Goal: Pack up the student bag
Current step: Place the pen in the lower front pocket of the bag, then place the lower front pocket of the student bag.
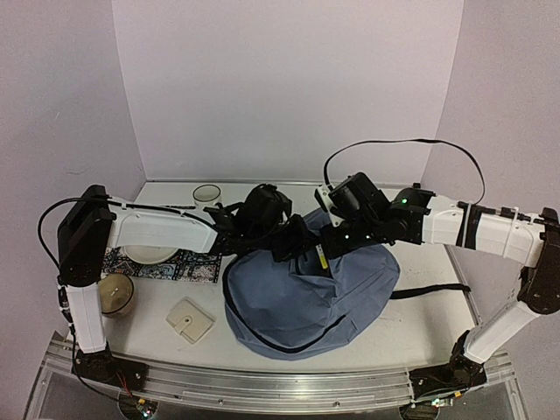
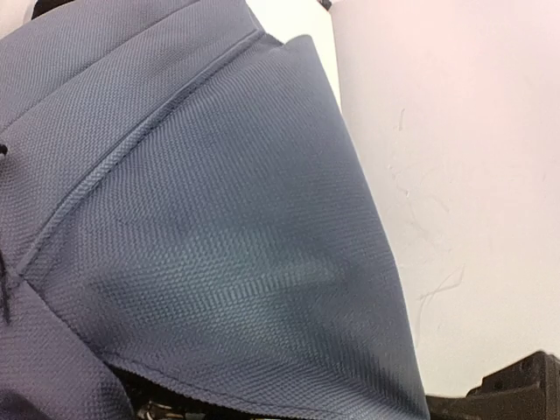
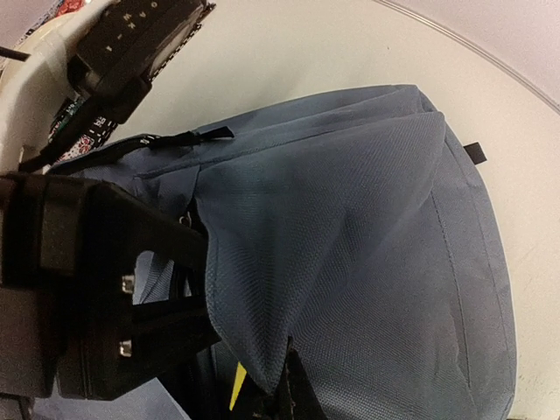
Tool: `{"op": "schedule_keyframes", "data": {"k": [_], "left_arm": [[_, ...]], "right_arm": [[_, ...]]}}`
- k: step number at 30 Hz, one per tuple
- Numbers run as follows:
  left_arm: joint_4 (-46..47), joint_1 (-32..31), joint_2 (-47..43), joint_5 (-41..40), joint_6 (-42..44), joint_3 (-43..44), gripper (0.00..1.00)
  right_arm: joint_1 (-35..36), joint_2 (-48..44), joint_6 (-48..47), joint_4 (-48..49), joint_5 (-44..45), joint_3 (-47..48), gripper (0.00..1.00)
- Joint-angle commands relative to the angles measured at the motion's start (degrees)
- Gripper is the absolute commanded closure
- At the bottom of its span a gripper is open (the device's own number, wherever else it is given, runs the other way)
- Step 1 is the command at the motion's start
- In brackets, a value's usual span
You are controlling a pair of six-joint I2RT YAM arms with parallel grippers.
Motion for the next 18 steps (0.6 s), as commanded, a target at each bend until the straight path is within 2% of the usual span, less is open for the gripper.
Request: {"op": "schedule_keyframes", "data": {"k": [1,3,6,8,18], "left_arm": [[7.24,-0.46,2.72,-6.01,-3.22,3.09,0.97],[7.51,-1.07,3.81,-6.45,-2.75,4.45,0.94],[7.48,-1.86,4.32,-6.46,-0.99,5.2,0.75],[7.48,-2.34,2.82,-9.2,-0.05,3.67,0.66],[6.42,-4.72,-9.43,-15.11,6.61,-6.99,0.51]], "right_arm": [[1.5,-1.0,0.68,4.73,-2.36,2.83,1.0],[1.53,-0.66,0.69,4.96,-2.51,3.04,1.0],[1.62,-0.37,0.67,5.05,-2.07,3.13,0.98],[1.53,-0.49,0.78,5.06,-1.31,2.9,0.97],[1.47,-0.75,1.49,4.97,3.11,1.85,0.92]]}}
